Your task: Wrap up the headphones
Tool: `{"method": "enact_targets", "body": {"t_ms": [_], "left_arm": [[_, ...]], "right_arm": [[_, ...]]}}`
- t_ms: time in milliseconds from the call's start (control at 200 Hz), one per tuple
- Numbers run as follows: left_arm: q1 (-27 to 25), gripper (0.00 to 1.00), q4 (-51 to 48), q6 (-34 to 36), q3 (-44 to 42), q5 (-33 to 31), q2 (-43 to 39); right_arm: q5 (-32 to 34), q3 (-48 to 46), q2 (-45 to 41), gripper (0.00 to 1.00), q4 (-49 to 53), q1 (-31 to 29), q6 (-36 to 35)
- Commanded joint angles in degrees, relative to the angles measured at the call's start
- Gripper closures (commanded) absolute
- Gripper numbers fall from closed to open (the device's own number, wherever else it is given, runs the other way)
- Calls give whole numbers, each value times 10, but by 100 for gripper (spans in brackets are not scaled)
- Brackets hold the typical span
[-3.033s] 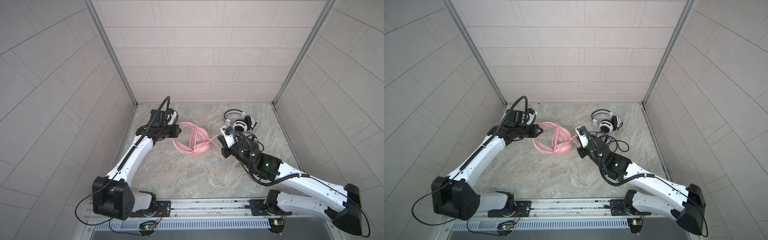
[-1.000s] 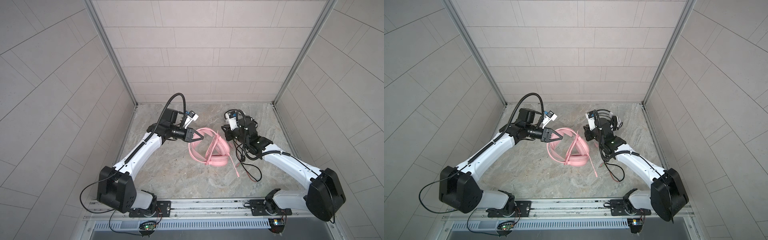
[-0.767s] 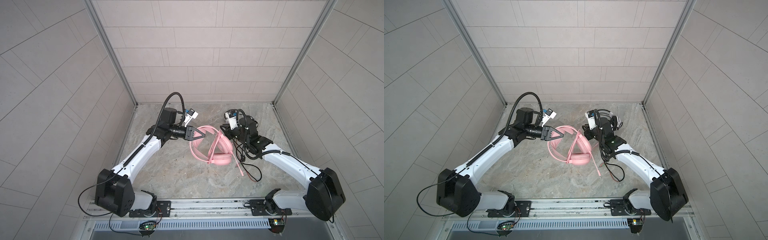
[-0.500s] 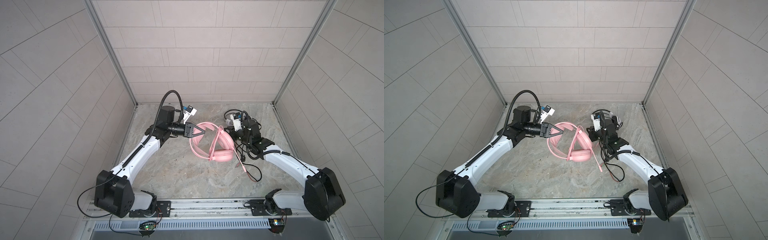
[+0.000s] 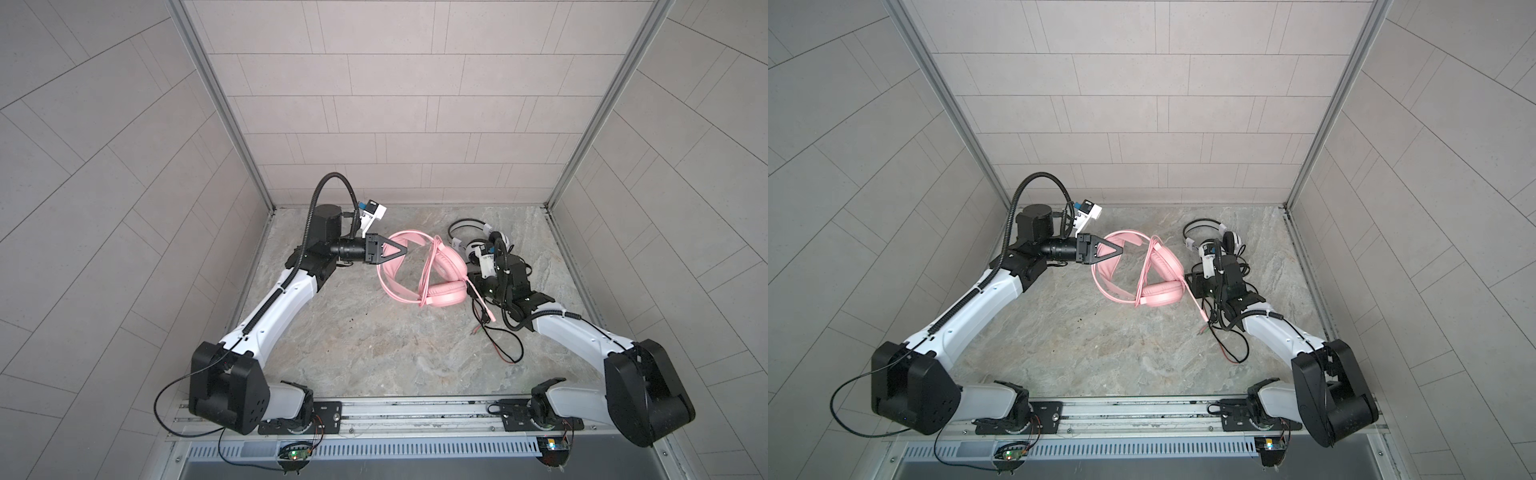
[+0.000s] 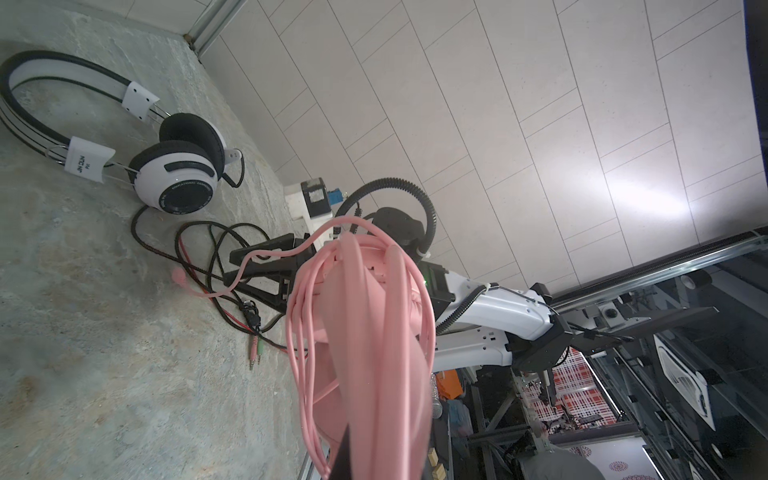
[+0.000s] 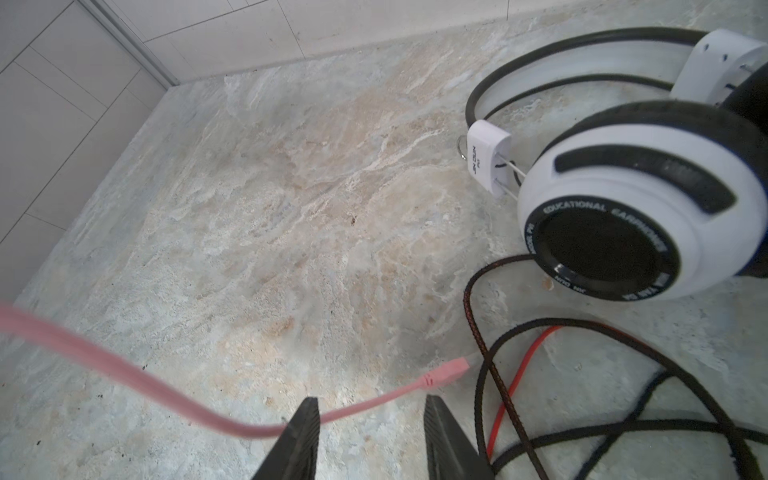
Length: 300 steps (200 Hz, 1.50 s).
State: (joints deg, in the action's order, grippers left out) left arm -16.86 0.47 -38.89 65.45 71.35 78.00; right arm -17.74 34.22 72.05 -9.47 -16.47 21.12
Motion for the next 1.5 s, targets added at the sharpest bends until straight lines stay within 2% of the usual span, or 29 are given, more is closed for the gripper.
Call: {"method": "enact_targets", "body": {"t_ms": [0,115,175,280,530,711,1211,1341,1421,1496], "left_arm": [[16,100,60,-22,26,21,-11],[24,100,72,-31,24,18,-6],[24,100,85,-49,24,16,-6],[27,100,85,-52,27,10,-4],[27,100,87,-56,23,5,-8],[27,100,80,-56,20,1,-6],[27,100,73,-57,23,-8,-8],[26,100,70,-58,24,-8,-9],[26,100,69,-58,25,-10,-11],[26,100,73,-57,24,-9,-13]], "right_arm": [[-16,-39,-8,55,-61,2,24],[-67,-60,30,49,-127,1,39],[-74,-63,49,28,-153,0,43],[-89,-46,86,19,-168,-1,41],[-91,9,177,18,-213,-13,31],[-85,84,245,18,-214,-19,22],[-76,167,355,33,-235,-17,19],[-91,194,389,47,-246,-17,40],[-84,192,398,49,-258,-17,51],[-83,189,401,58,-260,-17,52]]}}
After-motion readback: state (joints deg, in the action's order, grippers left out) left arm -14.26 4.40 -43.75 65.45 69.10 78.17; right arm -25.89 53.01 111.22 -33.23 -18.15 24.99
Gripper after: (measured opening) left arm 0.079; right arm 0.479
